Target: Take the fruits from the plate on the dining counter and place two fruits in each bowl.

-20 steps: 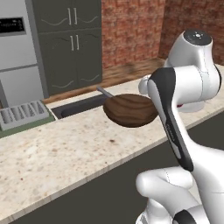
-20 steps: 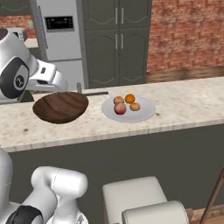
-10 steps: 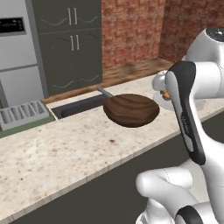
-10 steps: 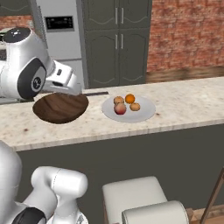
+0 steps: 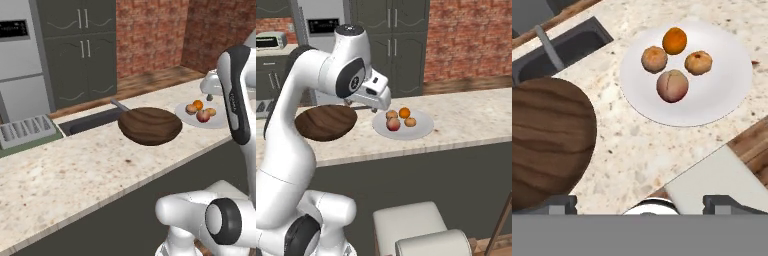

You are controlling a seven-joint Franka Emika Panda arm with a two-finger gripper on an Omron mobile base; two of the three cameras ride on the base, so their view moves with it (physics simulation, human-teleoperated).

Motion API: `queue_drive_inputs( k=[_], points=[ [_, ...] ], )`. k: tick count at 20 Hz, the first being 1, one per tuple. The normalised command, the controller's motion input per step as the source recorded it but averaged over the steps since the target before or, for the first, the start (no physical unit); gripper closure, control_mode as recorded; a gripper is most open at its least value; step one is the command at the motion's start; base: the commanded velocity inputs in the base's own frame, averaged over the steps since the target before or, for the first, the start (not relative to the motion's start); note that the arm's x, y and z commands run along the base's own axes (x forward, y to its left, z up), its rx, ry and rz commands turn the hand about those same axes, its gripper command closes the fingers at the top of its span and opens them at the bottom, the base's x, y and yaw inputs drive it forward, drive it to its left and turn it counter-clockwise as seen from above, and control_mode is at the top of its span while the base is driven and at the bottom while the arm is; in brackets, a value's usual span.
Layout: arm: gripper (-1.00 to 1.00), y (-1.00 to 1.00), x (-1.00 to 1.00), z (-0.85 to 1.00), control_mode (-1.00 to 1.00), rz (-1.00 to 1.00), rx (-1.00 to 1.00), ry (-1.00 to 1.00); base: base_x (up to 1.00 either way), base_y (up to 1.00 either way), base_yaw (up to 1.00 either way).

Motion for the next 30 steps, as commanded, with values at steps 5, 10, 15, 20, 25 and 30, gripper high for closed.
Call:
queue_drive_inputs(
  k=[5,10,15,20,25,30],
  points=[
    [-1.00,-0.32,1.00,-0.16,-1.00,-0.06,-0.10,0.44,0.00,0.00,0.00],
    [-1.00,0.04,0.84,-0.71,-1.00,-0.03,-0.13,0.20,0.00,0.00,0.00],
    [-1.00,-0.25,0.32,-0.59,-1.00,0.00,0.02,-0.02,0.00,0.00,0.00],
    [-1.00,-0.31,0.11,-0.15,-1.00,0.00,0.05,-0.13,0.00,0.00,0.00],
    [-1.00,0.00,0.36,-0.01,-1.00,0.00,0.00,-0.01,0.00,0.00,0.00],
    [-1.00,0.00,0.19,-0.01,-1.00,0.00,0.00,-0.01,0.00,0.00,0.00]
  ],
)
